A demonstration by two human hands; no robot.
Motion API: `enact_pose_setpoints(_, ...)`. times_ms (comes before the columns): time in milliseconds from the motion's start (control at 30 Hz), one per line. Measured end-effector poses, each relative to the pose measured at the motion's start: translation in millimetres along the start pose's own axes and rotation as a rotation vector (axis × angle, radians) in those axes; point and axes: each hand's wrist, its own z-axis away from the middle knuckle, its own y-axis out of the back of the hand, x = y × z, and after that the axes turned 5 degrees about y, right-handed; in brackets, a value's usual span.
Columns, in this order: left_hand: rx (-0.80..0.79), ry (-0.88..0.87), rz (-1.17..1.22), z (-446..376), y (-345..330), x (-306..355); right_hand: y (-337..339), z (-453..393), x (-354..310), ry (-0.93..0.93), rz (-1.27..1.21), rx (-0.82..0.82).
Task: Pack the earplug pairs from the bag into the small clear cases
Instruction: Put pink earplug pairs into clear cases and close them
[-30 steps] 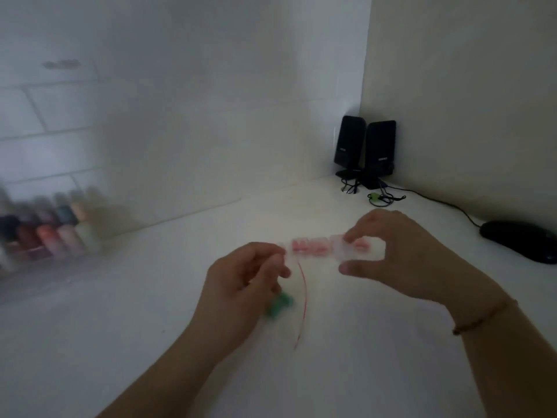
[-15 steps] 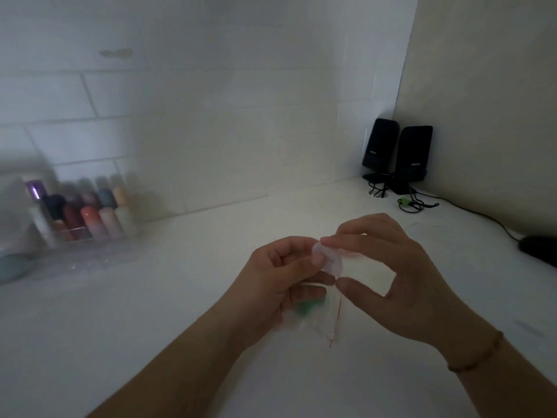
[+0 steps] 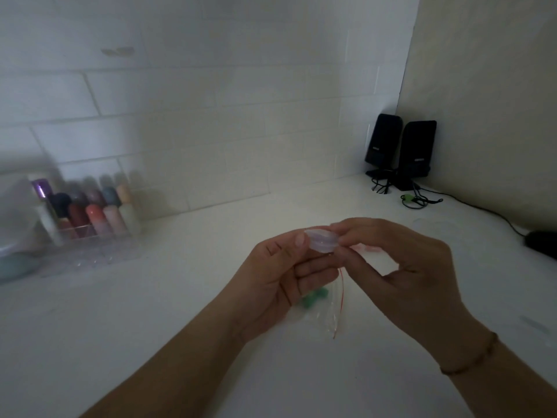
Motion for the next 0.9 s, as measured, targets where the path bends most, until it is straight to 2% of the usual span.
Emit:
enact_pose_setpoints(300,0.100,-0.030,-0.087,-6,1,-9,-4,0,1,-0.060,0.138,-0.039)
enact_pose_setpoints(600,0.035,0.008,-0.204,-5,0,-11,-6,-1,-3,-0.258,0.007,0.038)
enact_pose_setpoints(700,-0.004,0.043,-0.319,-4,-1,-11,-7,-1,-4,-0.359,-0.004,-0.062)
enact_pose_setpoints(767,0.021,0.057,-0.279,-4,-3,-7,-6,-1,-3,-0.314,-0.039,-0.090)
enact_pose_setpoints(833,0.072,0.077,-0.125,-6,-1,2,0,-3,0,-0.294,-0.081,-0.004)
enact_pose_setpoints(900,0.164,0.027,0.003,-5,10,17,8,-5,7,-0.348,0.003,0.029)
